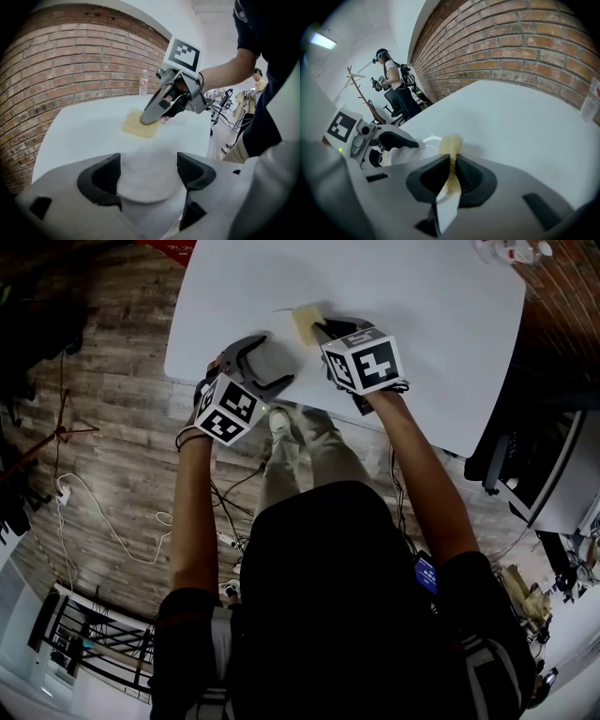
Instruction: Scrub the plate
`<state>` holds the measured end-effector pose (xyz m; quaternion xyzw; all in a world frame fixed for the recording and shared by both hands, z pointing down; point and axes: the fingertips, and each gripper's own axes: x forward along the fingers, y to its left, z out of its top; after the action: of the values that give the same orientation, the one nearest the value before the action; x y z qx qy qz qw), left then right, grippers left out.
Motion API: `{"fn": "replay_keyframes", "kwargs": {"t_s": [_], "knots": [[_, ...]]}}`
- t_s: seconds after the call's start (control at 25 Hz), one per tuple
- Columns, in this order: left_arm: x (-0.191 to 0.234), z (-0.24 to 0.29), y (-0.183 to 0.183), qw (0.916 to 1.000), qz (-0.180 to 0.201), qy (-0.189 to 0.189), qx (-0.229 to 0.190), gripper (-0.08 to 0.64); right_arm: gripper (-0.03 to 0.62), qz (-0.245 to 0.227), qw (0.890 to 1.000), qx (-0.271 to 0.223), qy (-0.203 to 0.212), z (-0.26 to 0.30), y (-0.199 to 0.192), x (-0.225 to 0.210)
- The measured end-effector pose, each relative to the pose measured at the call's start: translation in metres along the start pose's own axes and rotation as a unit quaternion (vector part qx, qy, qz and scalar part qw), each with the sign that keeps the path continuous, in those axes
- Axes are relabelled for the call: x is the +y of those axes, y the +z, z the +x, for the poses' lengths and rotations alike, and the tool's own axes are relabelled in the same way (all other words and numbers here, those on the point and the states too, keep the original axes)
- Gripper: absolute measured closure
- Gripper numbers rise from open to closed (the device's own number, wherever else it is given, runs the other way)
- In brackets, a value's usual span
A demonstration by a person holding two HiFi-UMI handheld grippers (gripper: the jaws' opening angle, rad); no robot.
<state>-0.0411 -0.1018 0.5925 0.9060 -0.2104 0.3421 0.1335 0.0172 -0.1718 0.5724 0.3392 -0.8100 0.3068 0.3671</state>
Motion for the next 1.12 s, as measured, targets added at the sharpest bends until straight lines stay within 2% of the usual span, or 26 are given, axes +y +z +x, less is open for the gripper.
{"fn": "replay_keyframes", "kwargs": {"t_s": [0.6, 1.12], "knots": [[0.001, 0.002, -0.002, 1.0, -0.002, -0.002, 0.0, 0.192, 0.548, 0.005, 1.0, 0.005, -0.007, 0.003, -0.003, -0.001], [0.001, 0.002, -0.001, 1.0, -0.002, -0.001, -0.002, 0.192, 0.548, -0.005, 1.0, 0.003, 0.014, 0.008, -0.001, 0.017]]}}
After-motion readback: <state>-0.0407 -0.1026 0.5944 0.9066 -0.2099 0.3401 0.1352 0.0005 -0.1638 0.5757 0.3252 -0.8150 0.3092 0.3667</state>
